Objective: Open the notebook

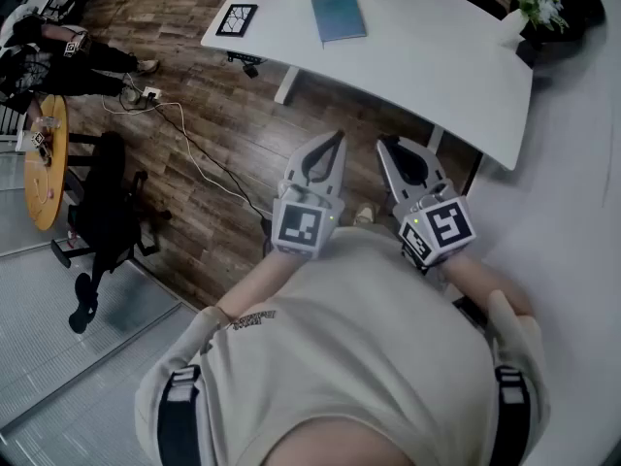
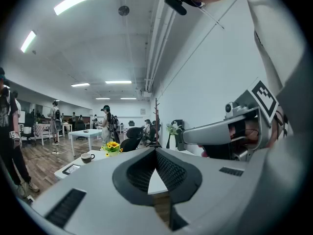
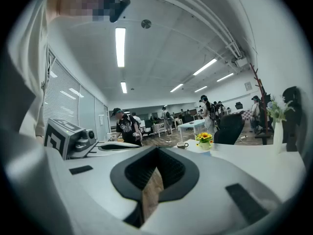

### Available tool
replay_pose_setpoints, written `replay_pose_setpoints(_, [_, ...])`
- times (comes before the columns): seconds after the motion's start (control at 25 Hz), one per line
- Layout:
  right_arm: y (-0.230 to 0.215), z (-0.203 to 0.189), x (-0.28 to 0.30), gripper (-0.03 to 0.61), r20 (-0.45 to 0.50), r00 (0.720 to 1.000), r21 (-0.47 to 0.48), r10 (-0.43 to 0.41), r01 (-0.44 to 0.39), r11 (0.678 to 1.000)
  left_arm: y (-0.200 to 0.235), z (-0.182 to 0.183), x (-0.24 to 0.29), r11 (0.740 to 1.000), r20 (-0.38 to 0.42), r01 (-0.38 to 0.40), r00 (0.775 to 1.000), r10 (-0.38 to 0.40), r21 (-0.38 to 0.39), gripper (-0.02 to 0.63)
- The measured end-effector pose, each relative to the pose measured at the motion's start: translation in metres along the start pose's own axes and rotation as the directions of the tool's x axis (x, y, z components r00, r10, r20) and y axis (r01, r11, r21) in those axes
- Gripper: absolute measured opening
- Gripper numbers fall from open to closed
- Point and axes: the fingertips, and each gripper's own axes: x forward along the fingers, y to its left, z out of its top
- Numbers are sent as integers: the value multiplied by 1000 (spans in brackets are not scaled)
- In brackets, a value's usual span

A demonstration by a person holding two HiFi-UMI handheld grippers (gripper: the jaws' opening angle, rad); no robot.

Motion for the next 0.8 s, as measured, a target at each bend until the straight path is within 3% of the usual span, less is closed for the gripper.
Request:
replay_pose_setpoints(0.16, [5, -9, -9, 2, -33, 999, 23, -3, 4, 1000, -10, -7, -5, 999, -33, 11, 999, -12, -34, 2])
replay_pose_setpoints(0.8, [-19, -6, -18, 3, -12, 1000, 47, -3, 4, 999, -19, -9, 8, 999, -50, -14, 999, 12, -30, 2])
